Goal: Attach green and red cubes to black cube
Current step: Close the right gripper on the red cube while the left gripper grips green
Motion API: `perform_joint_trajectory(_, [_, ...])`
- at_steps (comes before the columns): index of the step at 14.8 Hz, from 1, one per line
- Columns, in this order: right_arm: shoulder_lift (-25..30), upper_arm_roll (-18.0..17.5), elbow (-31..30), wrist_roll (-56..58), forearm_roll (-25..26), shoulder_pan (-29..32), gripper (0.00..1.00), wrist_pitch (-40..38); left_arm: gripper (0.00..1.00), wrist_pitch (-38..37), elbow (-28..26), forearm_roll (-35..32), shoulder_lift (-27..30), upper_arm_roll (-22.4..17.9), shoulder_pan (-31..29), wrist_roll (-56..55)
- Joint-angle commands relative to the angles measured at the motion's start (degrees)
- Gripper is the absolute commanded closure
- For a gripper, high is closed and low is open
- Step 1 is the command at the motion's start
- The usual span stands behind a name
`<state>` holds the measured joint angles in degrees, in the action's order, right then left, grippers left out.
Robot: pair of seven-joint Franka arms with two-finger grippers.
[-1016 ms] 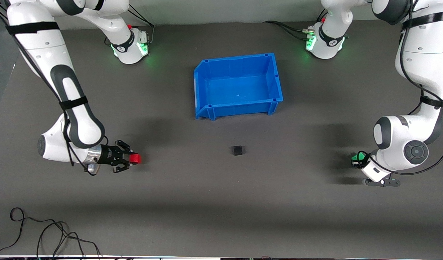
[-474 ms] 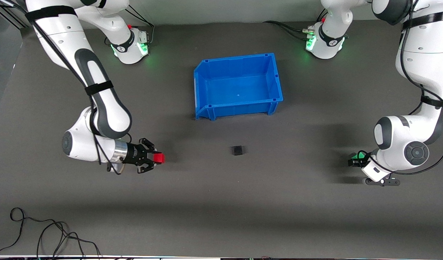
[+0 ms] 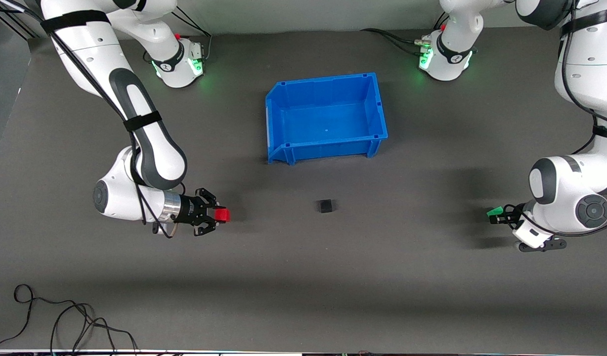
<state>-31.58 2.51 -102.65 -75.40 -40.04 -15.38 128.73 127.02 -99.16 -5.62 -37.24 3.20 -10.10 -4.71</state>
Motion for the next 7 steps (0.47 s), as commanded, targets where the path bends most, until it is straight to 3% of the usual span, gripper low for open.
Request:
perform_joint_trajectory(1, [-1.1, 0.5, 0.2, 1.7, -1.2, -0.7, 0.95, 0.7, 0.38, 0.2, 0.3, 0.6, 0.1, 0.1, 1.3, -3.6])
perform_joint_trajectory(2, [-1.3, 0.5, 0.2, 2.0, -1.3, -0.7, 0.95, 0.7, 0.48, 0.2, 0.3, 0.6, 0.0, 0.1, 1.3, -3.6])
perform_joint_trajectory(4, [-1.4, 0.6, 0.2, 2.1, -1.2, -0.8, 0.95, 0.7, 0.94, -0.1, 0.5, 0.5, 0.1, 0.1, 1.2, -2.8])
perform_joint_trajectory(5, [-1.8, 0.5, 0.2, 2.1, -1.0, -0.8, 0.95, 0.9, 1.0, -0.2, 1.0, 0.4, 0.1, 0.1, 1.3, -2.7])
perform_joint_trajectory(7, [-2.1, 0.5, 0.3, 2.3, -0.8, -0.9, 0.95, 1.7, 1.0, -1.0, 2.1, 0.4, 0.1, 0.1, 1.8, -3.0])
